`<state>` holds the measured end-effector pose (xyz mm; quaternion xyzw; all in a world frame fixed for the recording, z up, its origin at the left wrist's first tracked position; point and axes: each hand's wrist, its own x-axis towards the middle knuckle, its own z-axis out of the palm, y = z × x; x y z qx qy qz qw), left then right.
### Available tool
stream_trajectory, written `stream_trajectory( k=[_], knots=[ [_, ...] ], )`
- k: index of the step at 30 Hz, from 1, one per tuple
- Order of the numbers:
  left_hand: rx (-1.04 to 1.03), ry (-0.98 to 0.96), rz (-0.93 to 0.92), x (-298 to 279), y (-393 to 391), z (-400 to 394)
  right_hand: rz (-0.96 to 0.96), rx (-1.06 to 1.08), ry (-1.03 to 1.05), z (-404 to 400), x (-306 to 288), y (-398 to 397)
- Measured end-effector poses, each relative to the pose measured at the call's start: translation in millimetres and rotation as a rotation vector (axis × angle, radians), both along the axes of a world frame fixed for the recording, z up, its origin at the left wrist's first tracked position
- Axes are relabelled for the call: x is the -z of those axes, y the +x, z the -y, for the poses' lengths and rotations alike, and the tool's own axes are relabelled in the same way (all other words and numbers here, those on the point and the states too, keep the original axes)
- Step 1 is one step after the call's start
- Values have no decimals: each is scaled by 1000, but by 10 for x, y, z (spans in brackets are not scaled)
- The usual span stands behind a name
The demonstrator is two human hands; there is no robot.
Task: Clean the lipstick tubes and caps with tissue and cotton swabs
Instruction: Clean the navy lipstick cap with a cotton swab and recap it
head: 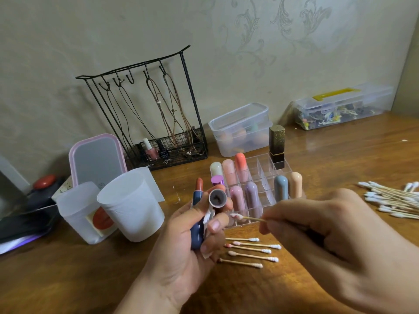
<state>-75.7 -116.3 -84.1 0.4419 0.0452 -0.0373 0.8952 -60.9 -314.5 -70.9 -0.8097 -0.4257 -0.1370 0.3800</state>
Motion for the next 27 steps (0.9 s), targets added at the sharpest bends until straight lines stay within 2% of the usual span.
stream_trajectory(
  k=[3,8,14,16,19,21,24,27],
  knots=[
    [-3,1,-5,7,6,-7,22,23,18,-19,15,-20],
    [-70,178,-10,7,-19,40,130,181,-2,-47,61,-16],
    [-119,371,64,-5,-66,92,265,291,-225,-137,89,-42],
    [-151,399,79,-27,-72,116,200,217,-262,-169,106,-73],
    [-159,399,91,-40,-78,144,32,115,-71,-141,106,-64],
    [-142,410,115,-49,-81,148,38,158,-18,-128,128,-38],
    [-142,420,101,-18,-61,112,101,269,-117,-155,108,-48],
    [-148,431,103,9,-45,82,53,167,-135,-160,110,-58]
  ],
)
